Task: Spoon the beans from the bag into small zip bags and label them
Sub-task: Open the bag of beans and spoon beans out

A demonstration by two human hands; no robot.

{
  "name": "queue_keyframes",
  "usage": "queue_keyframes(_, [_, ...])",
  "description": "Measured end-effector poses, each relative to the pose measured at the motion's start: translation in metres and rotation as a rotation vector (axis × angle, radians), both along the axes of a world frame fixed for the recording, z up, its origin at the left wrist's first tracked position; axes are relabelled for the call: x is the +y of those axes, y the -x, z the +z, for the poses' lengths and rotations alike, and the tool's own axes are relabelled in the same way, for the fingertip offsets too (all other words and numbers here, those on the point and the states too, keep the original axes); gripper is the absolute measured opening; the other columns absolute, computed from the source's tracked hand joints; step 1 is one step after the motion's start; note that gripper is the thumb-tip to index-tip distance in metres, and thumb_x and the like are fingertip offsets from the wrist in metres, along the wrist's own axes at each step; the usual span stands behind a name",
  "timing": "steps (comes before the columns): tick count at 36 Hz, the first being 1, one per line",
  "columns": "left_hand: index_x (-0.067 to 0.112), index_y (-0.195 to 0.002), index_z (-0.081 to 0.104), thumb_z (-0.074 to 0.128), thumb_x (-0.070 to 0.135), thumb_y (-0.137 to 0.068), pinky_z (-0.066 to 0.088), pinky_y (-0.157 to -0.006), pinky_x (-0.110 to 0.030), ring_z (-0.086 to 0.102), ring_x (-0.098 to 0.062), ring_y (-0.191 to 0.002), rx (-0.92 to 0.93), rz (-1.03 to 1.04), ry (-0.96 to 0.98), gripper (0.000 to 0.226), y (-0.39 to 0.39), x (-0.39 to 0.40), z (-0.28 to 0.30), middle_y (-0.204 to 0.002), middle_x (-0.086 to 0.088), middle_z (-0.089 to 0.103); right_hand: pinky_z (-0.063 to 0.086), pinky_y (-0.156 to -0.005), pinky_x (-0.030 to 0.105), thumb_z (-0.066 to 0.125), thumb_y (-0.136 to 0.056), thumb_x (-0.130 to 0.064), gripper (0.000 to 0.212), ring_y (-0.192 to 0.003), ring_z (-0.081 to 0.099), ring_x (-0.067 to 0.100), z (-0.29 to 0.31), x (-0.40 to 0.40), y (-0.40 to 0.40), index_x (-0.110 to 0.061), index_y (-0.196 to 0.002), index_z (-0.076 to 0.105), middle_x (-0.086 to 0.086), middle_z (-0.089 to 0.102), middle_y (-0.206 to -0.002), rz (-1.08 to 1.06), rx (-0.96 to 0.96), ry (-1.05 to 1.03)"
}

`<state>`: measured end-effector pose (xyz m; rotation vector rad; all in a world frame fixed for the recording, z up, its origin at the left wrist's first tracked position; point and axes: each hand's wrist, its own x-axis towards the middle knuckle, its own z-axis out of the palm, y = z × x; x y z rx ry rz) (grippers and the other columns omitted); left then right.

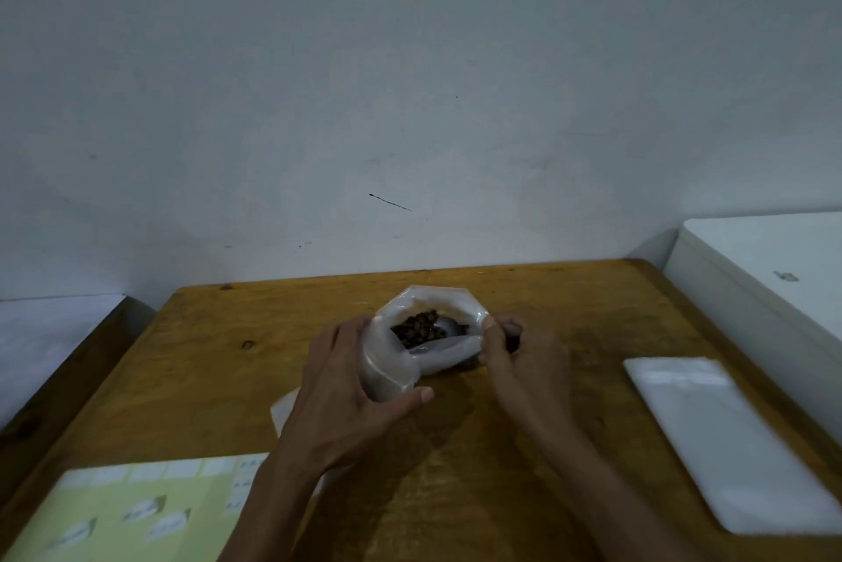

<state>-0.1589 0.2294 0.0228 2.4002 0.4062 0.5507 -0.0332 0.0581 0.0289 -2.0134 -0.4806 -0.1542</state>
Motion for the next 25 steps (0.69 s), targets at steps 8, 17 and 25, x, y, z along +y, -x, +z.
queue_keyframes(8, [0.048,-0.139,0.022,0.06,0.088,-0.051,0.037,-0.093,-0.025,0.028,-0.001,-0.115,0.034,0.011,0.01,0.104,0.001,-0.002,-0.002,-0.118,0.029,0.019,0.057,-0.063,0.03,0.061,-0.097,-0.019,0.011,-0.067,0.071,0.016,0.002,0.008,-0.002,-0.014,-0.092,0.07,0.003,0.074,-0.073,-0.12,0.5,-0.397])
queue_keyframes(17, [0.049,-0.138,0.016,0.058,0.087,-0.053,0.033,-0.097,-0.027,0.026,0.0,-0.119,0.034,-0.001,0.01,0.103,0.002,-0.011,0.009,-0.125,0.025,0.024,0.051,-0.057,0.032,0.063,-0.095,-0.012,0.01,-0.062,0.066,0.018,0.026,-0.02,0.0,-0.005,-0.091,0.069,0.006,0.071,-0.067,-0.061,0.527,-0.609])
queue_keyframes(25, [0.032,-0.153,0.023,0.067,0.086,-0.055,0.032,-0.098,-0.026,0.025,0.0,-0.122,0.047,0.008,0.038,0.12,-0.002,-0.021,0.017,-0.13,0.022,0.023,0.051,-0.056,0.031,0.062,-0.096,-0.016,0.016,-0.063,0.065,0.019,0.036,-0.048,0.019,-0.003,-0.09,0.07,0.009,0.071,-0.071,0.139,0.477,-0.603])
